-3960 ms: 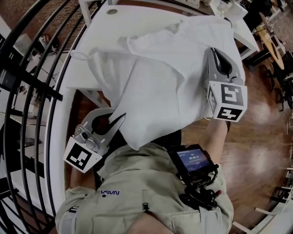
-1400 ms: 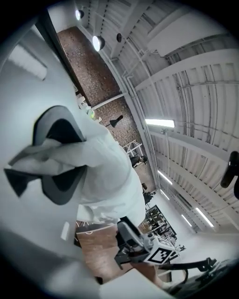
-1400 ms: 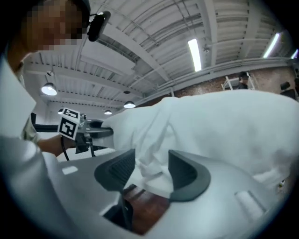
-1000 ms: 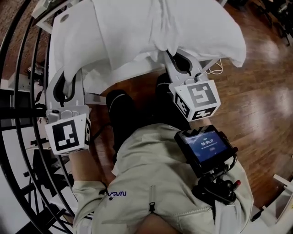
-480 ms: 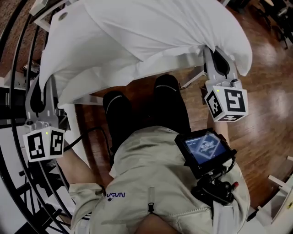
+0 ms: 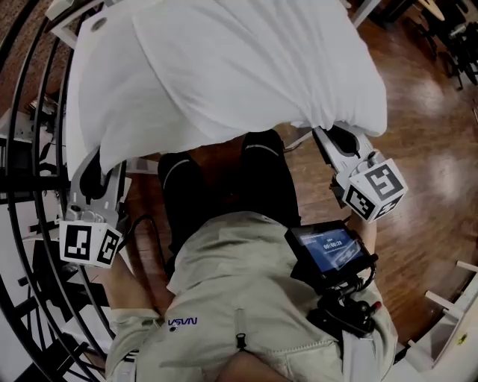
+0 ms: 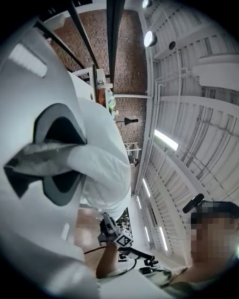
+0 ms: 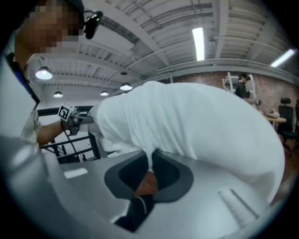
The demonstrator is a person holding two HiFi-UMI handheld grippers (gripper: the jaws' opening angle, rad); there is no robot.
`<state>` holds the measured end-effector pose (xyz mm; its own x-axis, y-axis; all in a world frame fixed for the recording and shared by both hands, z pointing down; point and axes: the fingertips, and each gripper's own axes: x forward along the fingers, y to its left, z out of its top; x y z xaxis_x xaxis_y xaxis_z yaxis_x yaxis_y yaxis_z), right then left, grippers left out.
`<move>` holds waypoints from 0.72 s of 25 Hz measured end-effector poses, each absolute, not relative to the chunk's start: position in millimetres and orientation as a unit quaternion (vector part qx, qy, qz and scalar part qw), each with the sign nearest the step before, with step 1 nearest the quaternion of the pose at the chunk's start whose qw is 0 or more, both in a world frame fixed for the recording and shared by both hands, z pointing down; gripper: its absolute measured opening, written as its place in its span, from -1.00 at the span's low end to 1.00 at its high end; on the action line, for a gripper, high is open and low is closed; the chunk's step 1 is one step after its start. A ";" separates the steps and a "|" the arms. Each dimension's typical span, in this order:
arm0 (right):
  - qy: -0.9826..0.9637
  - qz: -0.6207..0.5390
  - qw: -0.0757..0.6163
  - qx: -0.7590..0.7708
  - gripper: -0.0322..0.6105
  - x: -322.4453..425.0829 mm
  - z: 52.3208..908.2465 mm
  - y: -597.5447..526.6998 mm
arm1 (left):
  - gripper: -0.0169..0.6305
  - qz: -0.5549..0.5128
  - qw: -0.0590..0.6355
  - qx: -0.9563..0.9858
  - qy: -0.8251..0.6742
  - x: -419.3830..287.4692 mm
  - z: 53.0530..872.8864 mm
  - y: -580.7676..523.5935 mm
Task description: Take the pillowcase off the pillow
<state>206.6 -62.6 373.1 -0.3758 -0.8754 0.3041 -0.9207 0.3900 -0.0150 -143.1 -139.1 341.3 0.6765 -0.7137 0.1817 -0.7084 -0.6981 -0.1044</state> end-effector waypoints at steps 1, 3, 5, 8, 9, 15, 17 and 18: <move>-0.832 0.080 0.142 0.530 -0.80 199.1 370.9 -58.1 | -0.47 -0.112 0.021 -0.917 0.383 -142.3 340.4 -136.3; -0.847 0.054 0.163 0.503 -0.77 182.7 358.9 -52.7 | -0.33 -0.129 0.039 -0.917 0.375 -139.8 336.1 -130.5; -0.860 0.023 0.168 0.481 -0.75 168.4 340.3 -50.8 | -0.20 -0.147 0.059 -0.917 0.366 -135.4 330.0 -122.4; -0.871 -0.019 0.166 0.462 -0.75 155.1 314.0 -49.7 | -0.10 -0.160 0.082 -0.921 0.346 -128.7 316.7 -102.9; -0.873 -0.029 0.169 0.457 -0.75 151.5 308.1 -49.6 | -0.09 -0.154 0.083 -0.925 0.338 -127.4 310.1 -94.8; -0.891 -0.072 0.230 0.385 -0.65 136.8 303.5 -36.5 | -0.10 -0.083 0.081 -0.927 0.357 -140.4 254.6 -93.9; -0.894 -0.080 0.264 0.354 -0.62 135.8 310.8 -29.2 | -0.10 -0.095 0.094 -0.913 0.387 -146.0 241.6 -118.5; -0.892 -0.082 0.286 0.341 -0.62 136.8 315.9 -25.8 | -0.10 -0.103 0.099 -0.909 0.392 -145.4 236.3 -132.1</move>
<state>136.8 -25.8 315.9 -0.6043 -0.6550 0.4537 -0.5609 0.7541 0.3416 -145.4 -132.1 236.3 0.6708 -0.7335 0.1096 -0.6929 -0.6725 -0.2599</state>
